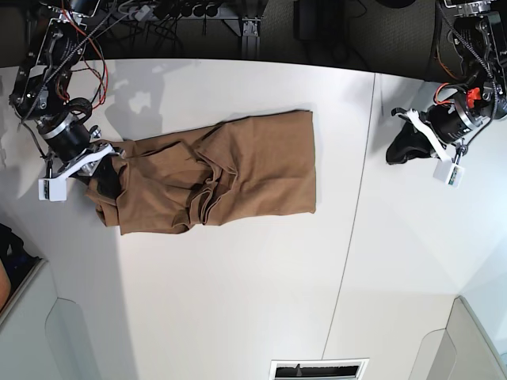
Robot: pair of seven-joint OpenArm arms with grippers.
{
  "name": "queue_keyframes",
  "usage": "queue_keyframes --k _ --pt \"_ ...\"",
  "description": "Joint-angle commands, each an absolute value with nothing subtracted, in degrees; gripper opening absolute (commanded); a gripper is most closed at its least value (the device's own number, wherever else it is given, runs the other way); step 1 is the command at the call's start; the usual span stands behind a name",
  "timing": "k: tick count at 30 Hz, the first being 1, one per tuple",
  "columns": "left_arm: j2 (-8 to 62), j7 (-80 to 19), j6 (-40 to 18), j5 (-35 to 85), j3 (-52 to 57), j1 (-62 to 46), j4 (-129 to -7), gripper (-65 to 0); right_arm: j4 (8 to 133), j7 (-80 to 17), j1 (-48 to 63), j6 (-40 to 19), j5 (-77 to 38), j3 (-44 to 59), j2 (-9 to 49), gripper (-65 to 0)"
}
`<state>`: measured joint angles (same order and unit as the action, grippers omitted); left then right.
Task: Layout the t-shirt on the table in an organized manner, then fold the t-shirt properly
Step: 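Grasp the other shirt end with the right gripper and fold it over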
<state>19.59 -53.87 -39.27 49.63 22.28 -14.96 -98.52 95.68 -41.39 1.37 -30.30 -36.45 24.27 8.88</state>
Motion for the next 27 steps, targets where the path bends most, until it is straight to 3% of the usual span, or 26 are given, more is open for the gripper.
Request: queue_keyframes --k 1,10,20,21,23,24,25,27 --pt "19.94 -52.42 -40.0 50.83 21.76 -14.59 -98.06 -65.0 96.64 -41.08 0.12 -31.88 -39.42 24.18 8.99 -65.0" --pt "18.5 -47.33 -40.0 43.99 8.38 -14.11 -93.6 -65.0 99.79 -43.79 -1.08 -33.04 -44.36 16.32 1.37 -65.0" --pt "14.9 -47.35 -40.0 41.54 6.42 -12.21 -93.58 -65.0 100.88 -43.97 -0.19 -32.99 -32.38 -5.39 -3.79 -65.0" --pt "14.96 -47.37 -40.0 41.52 6.42 -12.21 -93.56 -65.0 100.88 -43.97 -0.12 -32.88 -30.76 -6.98 -3.79 -57.1" --pt "14.98 -47.37 -40.0 41.21 6.46 -12.21 -93.56 -65.0 100.88 -43.88 -0.12 -32.77 -30.02 -9.32 -3.79 -33.3" --pt "15.11 -47.37 -40.0 41.25 6.46 -12.21 -93.58 -65.0 100.9 -43.51 -0.19 -32.8 -30.26 -10.28 -3.79 -25.2" --pt "15.14 -47.37 -40.0 41.3 6.46 -12.23 -93.58 -65.0 100.95 -43.48 -0.3 -32.82 -30.83 -11.07 -3.77 -21.4" --pt "15.11 -47.42 -40.0 41.41 6.96 -12.27 -93.58 -65.0 101.34 -43.27 -0.32 -32.82 -31.97 -11.97 -3.81 -20.9"
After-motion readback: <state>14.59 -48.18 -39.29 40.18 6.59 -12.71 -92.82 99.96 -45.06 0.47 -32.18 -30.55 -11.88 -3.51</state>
